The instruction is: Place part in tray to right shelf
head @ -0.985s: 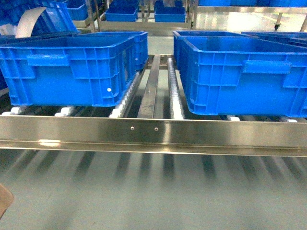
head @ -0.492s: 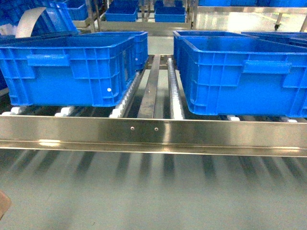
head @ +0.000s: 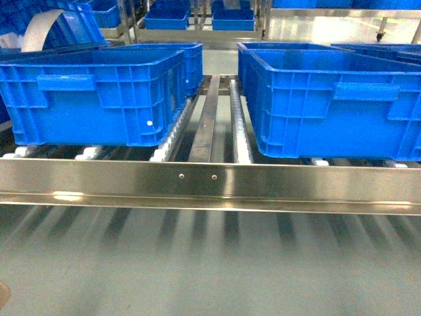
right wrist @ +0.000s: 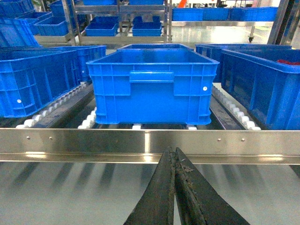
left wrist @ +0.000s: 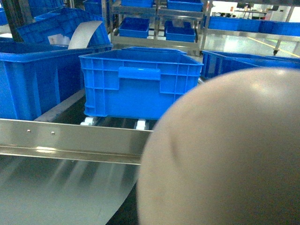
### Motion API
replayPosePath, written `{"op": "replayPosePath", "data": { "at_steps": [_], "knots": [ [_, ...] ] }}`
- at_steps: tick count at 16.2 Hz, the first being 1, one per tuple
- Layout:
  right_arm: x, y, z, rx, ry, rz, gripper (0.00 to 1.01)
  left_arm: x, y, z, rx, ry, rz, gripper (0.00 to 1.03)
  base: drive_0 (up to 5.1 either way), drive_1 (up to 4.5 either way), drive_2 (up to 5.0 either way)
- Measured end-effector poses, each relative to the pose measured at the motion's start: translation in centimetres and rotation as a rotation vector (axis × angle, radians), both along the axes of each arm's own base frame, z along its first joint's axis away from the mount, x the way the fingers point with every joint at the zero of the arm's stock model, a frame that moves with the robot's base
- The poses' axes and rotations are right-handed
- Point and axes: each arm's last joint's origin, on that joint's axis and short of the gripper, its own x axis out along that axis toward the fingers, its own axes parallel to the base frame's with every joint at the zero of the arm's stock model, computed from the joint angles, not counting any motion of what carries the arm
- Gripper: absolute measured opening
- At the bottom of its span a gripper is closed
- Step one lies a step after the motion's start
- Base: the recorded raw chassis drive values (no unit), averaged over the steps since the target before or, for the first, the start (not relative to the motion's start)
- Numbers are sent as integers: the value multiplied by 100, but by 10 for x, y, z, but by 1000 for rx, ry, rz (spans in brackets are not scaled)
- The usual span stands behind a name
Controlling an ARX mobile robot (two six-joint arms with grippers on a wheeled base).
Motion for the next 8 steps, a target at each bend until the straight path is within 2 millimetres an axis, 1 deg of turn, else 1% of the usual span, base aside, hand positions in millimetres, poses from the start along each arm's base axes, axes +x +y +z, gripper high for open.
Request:
{"op": "replayPosePath", "data": {
  "at_steps": [1,2,8],
  "knots": [
    [0,0,0,0,0,0,2,0,0,0,0,0,0,12,0,0,0],
    [0,0,0,0,0,0,7,0,0,0,0,-1,0,12,0,0,0],
    [0,0,0,0,0,0,78,0,0,0,0,-1,0,12,0,0,0]
  ]
}}
